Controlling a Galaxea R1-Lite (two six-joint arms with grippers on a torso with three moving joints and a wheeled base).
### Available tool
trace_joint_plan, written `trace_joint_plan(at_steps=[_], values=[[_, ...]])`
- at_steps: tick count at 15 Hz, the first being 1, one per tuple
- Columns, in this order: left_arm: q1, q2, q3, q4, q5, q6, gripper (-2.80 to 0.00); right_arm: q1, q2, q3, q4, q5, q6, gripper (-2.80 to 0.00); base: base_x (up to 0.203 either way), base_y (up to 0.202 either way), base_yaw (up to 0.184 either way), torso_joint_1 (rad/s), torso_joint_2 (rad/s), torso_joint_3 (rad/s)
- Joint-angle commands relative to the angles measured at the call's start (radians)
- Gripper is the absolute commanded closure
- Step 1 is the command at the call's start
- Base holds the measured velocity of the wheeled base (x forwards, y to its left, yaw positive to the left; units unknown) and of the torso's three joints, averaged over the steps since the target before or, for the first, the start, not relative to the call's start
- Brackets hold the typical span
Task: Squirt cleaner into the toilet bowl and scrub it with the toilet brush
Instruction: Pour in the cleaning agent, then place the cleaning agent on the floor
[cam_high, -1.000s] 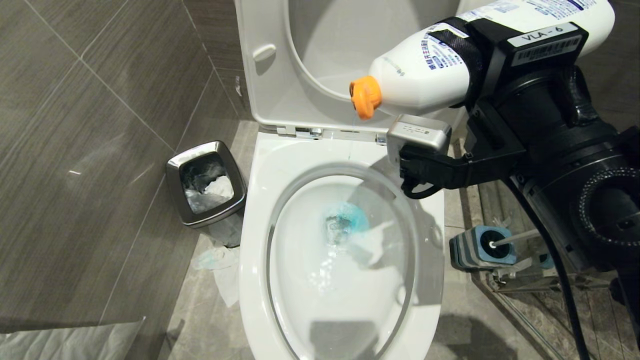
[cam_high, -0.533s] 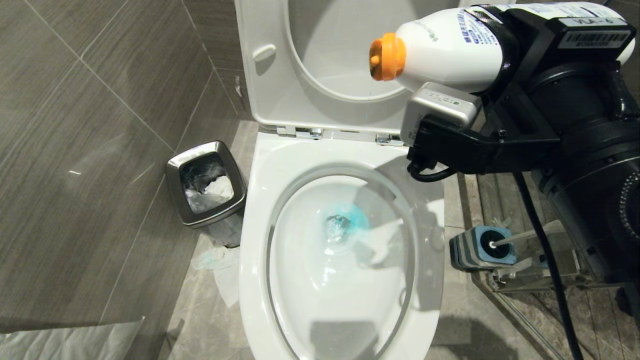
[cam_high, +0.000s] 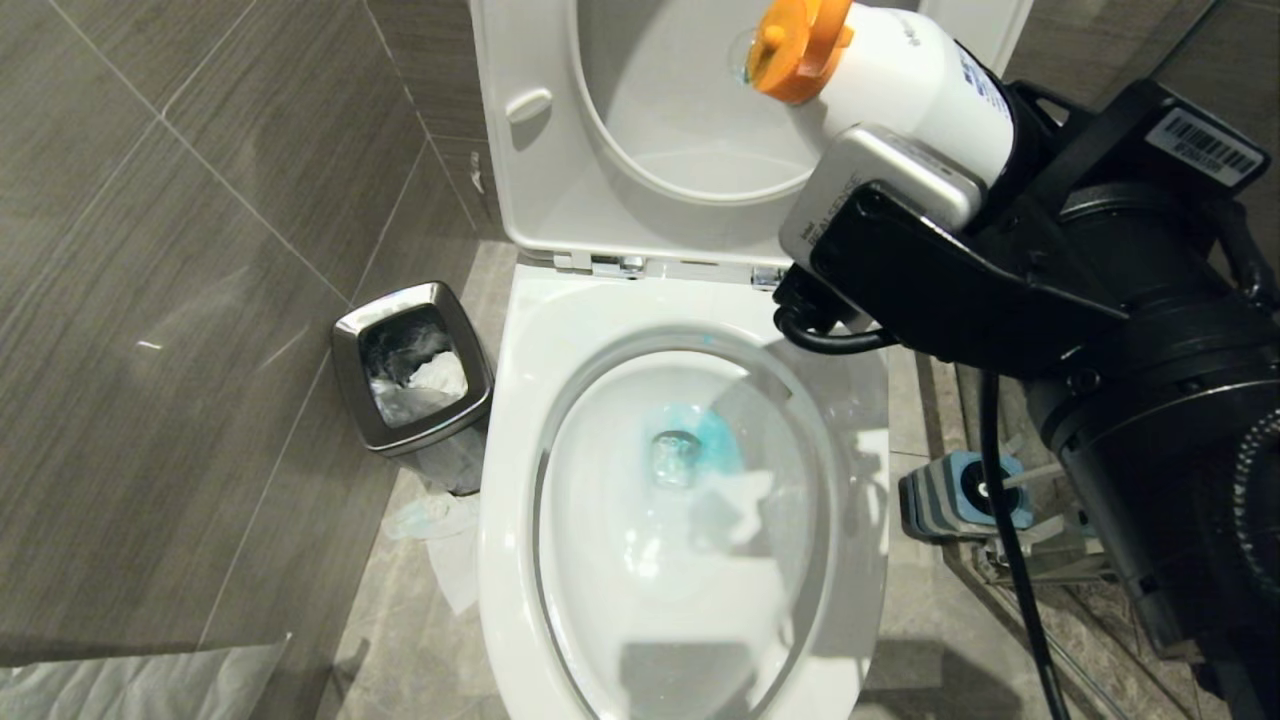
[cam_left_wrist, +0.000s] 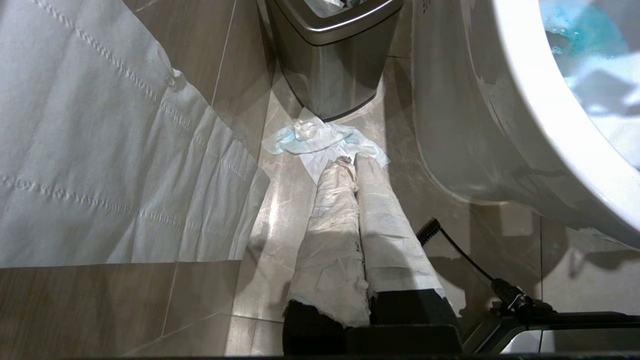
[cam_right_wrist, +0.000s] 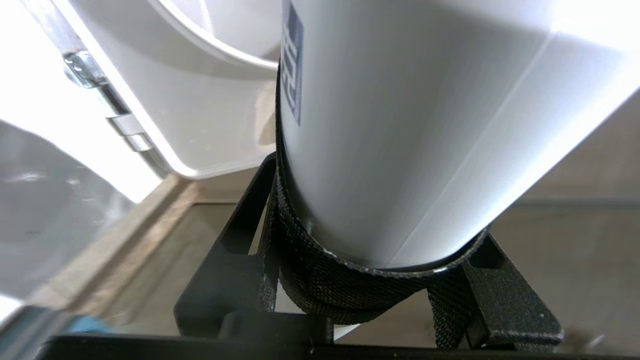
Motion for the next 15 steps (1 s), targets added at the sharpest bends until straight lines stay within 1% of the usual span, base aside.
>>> trace_joint_plan(at_steps=[1, 3, 7, 9, 11, 13, 14, 15], values=[[0.0, 0.0, 0.0, 0.0, 0.0, 0.0, 0.0, 0.023, 0.037, -0.012, -0.017, -0.058, 0.046, 0.0, 0.0, 0.0, 0.0, 0.0, 0.0, 0.0], [0.0, 0.0, 0.0, 0.0, 0.0, 0.0, 0.0, 0.041, 0.042, -0.042, -0.017, -0.12, 0.13, 0.0, 0.0, 0.0, 0.0, 0.0, 0.0, 0.0], [0.0, 0.0, 0.0, 0.0, 0.0, 0.0, 0.0, 0.043, 0.042, -0.111, -0.017, -0.209, 0.259, 0.0, 0.0, 0.0, 0.0, 0.0, 0.0, 0.0], [0.0, 0.0, 0.0, 0.0, 0.0, 0.0, 0.0, 0.043, 0.041, -0.13, -0.017, -0.234, 0.317, 0.0, 0.0, 0.0, 0.0, 0.0, 0.0, 0.0], [0.0, 0.0, 0.0, 0.0, 0.0, 0.0, 0.0, 0.043, 0.038, -0.134, -0.017, -0.24, 0.372, 0.0, 0.0, 0.0, 0.0, 0.0, 0.0, 0.0], [0.0, 0.0, 0.0, 0.0, 0.0, 0.0, 0.0, 0.043, 0.032, -0.134, -0.017, -0.246, 0.406, 0.0, 0.0, 0.0, 0.0, 0.0, 0.0, 0.0], [0.0, 0.0, 0.0, 0.0, 0.0, 0.0, 0.0, 0.043, 0.031, -0.14, -0.017, -0.257, 0.408, 0.0, 0.0, 0.0, 0.0, 0.0, 0.0, 0.0], [0.0, 0.0, 0.0, 0.0, 0.0, 0.0, 0.0, 0.042, 0.031, -0.155, -0.017, -0.285, 0.403, 0.0, 0.0, 0.0, 0.0, 0.0, 0.0, 0.0]])
